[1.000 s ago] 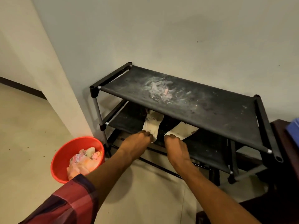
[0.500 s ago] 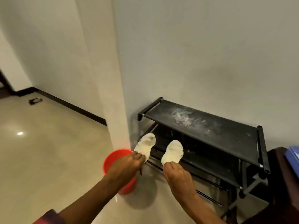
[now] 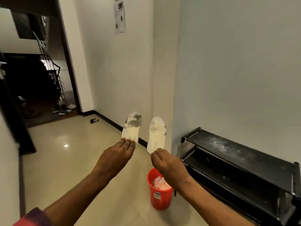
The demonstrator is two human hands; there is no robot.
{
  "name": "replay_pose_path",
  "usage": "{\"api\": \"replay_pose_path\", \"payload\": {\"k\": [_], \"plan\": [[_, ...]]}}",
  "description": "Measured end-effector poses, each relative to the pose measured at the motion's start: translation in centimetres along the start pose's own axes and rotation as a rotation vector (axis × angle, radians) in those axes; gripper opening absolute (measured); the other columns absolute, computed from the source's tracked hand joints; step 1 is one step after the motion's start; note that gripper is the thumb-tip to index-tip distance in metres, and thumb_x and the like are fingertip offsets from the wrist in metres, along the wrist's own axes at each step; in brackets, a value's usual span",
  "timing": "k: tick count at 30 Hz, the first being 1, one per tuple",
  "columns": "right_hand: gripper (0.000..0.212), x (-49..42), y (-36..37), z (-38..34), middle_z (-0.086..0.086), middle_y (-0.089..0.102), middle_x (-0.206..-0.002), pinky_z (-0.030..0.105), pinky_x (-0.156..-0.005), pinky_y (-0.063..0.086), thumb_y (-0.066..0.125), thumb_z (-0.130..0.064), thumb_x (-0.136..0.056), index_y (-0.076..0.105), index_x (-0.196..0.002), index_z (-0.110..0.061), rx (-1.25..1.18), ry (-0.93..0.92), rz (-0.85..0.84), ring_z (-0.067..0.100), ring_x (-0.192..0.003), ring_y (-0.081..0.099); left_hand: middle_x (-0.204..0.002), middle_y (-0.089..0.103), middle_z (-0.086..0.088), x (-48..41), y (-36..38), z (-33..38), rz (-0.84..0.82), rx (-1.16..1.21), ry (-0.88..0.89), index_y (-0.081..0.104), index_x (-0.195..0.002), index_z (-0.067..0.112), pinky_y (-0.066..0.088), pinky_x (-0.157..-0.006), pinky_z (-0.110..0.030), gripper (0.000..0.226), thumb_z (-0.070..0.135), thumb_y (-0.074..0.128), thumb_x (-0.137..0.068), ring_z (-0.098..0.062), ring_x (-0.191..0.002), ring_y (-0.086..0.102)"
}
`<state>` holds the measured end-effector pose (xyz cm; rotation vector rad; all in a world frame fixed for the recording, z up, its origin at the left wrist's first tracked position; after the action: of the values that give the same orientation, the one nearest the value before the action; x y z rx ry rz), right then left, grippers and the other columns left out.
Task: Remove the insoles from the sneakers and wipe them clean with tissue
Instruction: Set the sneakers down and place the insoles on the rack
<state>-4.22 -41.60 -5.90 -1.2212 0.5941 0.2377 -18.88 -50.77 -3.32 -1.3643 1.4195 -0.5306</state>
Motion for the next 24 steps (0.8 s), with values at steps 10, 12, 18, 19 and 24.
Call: {"api": "replay_pose_path", "payload": {"k": [10,12,18,19,24], "plan": [[0.013,-5.5,8.2,-3.5,0.012,0.066,-0.101,0.036,-0.069,0.059,0.065,-0.002,-0.09,0.064,-0.1,-0.009,-0.026,-0.244,0.035,0.028,-0.095,0.065,-0.103,0.078,-0.02,3.4,9.7,-4.3,-0.007,0.0,-0.115,0.077,-0.109,-0.002,0.059,-0.046,-0.038,0.062,-0.01,0.092,-0.049,-0.034,-0.091,0.078],[0.015,-5.6,12.6,-4.0,0.011,0.065,-0.098,0.036,-0.066,0.058,0.064,0.002,-0.087,0.063,-0.099,-0.009,-0.067,-0.281,-0.01,0.029,-0.092,0.065,-0.102,0.078,-0.019,4.4,14.3,-3.9,-0.065,0.04,-0.127,0.077,-0.108,-0.002,0.059,-0.043,-0.038,0.063,-0.009,0.092,-0.047,-0.034,-0.09,0.078],[0.016,-2.0,31.5,-6.0,0.01,0.055,-0.095,0.04,-0.066,0.056,0.058,0.004,-0.089,0.056,-0.098,-0.009,-0.261,-0.377,-0.204,0.03,-0.092,0.058,-0.098,0.077,-0.023,8.7,32.0,-1.4,-0.332,0.134,-0.216,0.076,-0.107,-0.005,0.058,-0.039,-0.042,0.069,-0.011,0.092,-0.04,-0.036,-0.087,0.078],[0.018,-0.8,34.6,-6.5,0.009,0.056,-0.094,0.038,-0.063,0.056,0.063,0.003,-0.086,0.057,-0.096,-0.01,-0.302,-0.382,-0.232,0.028,-0.09,0.059,-0.098,0.077,-0.023,9.6,35.3,-0.7,-0.388,0.148,-0.233,0.076,-0.106,-0.005,0.058,-0.039,-0.042,0.068,-0.011,0.092,-0.041,-0.036,-0.086,0.078],[0.028,8.2,48.5,-10.6,0.004,0.06,-0.089,0.03,-0.053,0.054,0.074,0.002,-0.074,0.058,-0.089,-0.015,-0.431,-0.393,-0.428,0.021,-0.082,0.06,-0.1,0.076,-0.024,15.9,50.1,4.6,-0.653,0.2,-0.278,0.074,-0.108,-0.006,0.059,-0.041,-0.044,0.061,-0.007,0.091,-0.049,-0.039,-0.088,0.076]]}}
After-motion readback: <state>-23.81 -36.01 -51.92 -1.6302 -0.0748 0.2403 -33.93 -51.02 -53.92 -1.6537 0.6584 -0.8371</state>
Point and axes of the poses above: each hand's wrist, its own x-axis away from the middle knuckle, its own y-axis out of the palm, z = x × y, the point moved 6 cm from there along -x, towards the middle knuckle
